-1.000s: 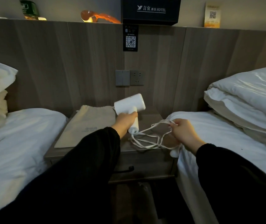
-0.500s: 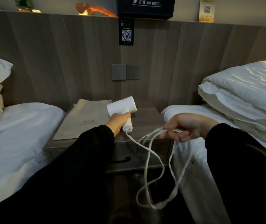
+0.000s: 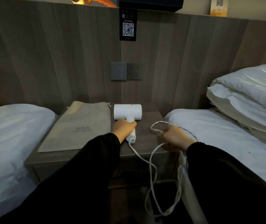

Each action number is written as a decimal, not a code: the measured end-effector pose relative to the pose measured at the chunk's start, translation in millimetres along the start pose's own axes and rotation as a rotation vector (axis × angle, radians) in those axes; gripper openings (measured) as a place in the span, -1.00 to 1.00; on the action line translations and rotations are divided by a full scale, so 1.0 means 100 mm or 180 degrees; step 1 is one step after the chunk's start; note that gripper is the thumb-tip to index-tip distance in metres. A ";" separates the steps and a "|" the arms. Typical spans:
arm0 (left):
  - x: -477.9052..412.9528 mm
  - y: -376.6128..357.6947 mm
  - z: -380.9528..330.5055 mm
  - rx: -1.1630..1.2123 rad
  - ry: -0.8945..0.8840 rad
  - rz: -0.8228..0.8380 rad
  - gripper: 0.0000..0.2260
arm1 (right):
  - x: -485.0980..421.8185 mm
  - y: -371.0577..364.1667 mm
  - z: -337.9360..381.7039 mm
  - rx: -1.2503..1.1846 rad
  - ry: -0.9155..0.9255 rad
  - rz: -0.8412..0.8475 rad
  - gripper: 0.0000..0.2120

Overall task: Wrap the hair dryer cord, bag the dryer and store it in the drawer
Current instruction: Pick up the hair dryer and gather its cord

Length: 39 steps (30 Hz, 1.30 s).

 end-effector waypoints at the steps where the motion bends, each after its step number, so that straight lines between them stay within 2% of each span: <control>1: -0.06 -0.02 -0.01 -0.0052 -0.0054 -0.0052 -0.77 | -0.04 -0.04 -0.03 -0.0062 -0.0042 -0.0026 -0.91; 4: -0.16 -0.07 -0.04 -0.0212 -0.0232 -0.0283 -0.76 | -0.08 -0.12 -0.12 -0.0158 0.0041 -0.0247 -0.79; 7: -0.18 -0.07 -0.05 -0.0335 -0.0445 -0.0546 -0.70 | -0.01 -0.17 -0.19 -0.0851 0.0015 -0.0492 -0.73; 9: -0.13 -0.06 -0.04 -0.0511 -0.0549 -0.0505 -0.68 | 0.07 -0.19 -0.20 -0.1150 -0.0133 -0.0520 -0.71; 13: 0.12 -0.07 0.11 -0.0767 -0.0562 -0.0055 -0.74 | 0.23 -0.18 -0.17 -0.1846 -0.0553 -0.0350 -0.72; 14: 0.25 -0.07 0.18 -0.0819 -0.0623 -0.0065 -0.70 | 0.27 -0.18 -0.16 -0.2080 -0.0597 -0.0343 -0.72; 16: 0.55 -0.06 0.37 -0.0673 -0.1092 -0.0317 -0.63 | 0.40 -0.20 -0.15 -0.2560 -0.0581 -0.0408 -0.72; 19: 1.03 -0.02 0.67 -0.0159 -0.1678 -0.0485 -0.72 | 0.64 -0.24 -0.09 -0.3122 -0.0339 -0.0493 -0.71; 21: 1.20 -0.03 0.88 -0.0023 -0.1588 -0.0347 -0.76 | 0.81 -0.30 -0.07 -0.3307 -0.0129 -0.0523 -0.73; 24: 1.25 -0.11 1.14 0.0097 -0.1109 -0.0034 -0.72 | 1.07 -0.46 -0.10 -0.3324 0.0050 -0.0591 -0.76; 27: 1.18 -0.21 1.22 0.0054 -0.0339 0.0682 -0.55 | 1.21 -0.59 -0.07 -0.3613 0.0097 -0.0465 -0.78; 28: 1.19 -0.24 1.23 0.0065 -0.0236 0.0857 -0.54 | 1.24 -0.60 -0.06 -0.3711 0.0095 -0.0420 -0.78; 32: 1.22 -0.36 1.22 0.0437 -0.0520 0.1244 -0.67 | 1.25 -0.55 -0.06 -0.4303 -0.0036 -0.0256 -0.77; 35: 1.18 -0.40 1.24 0.1045 -0.0339 0.1594 -0.76 | 1.25 -0.60 -0.13 -0.4634 -0.0201 0.0043 -0.77; 37: 1.18 -0.40 1.23 0.1467 -0.0125 0.1783 -0.80 | 1.26 -0.63 -0.14 -0.4656 -0.0233 0.0154 -0.77; 39: 1.18 -0.38 1.21 0.1561 -0.0111 0.1655 -0.85 | 1.29 -0.63 -0.14 -0.4401 -0.0233 0.0174 -0.76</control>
Point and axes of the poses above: each hand's wrist, its own x-axis away from the middle knuckle, its own y-axis out of the back of the hand, z = x × y, the point moved 2 cm from there along -x, towards the middle knuckle, and after that the axes turned 12 degrees about y, right-handed, at the moved point
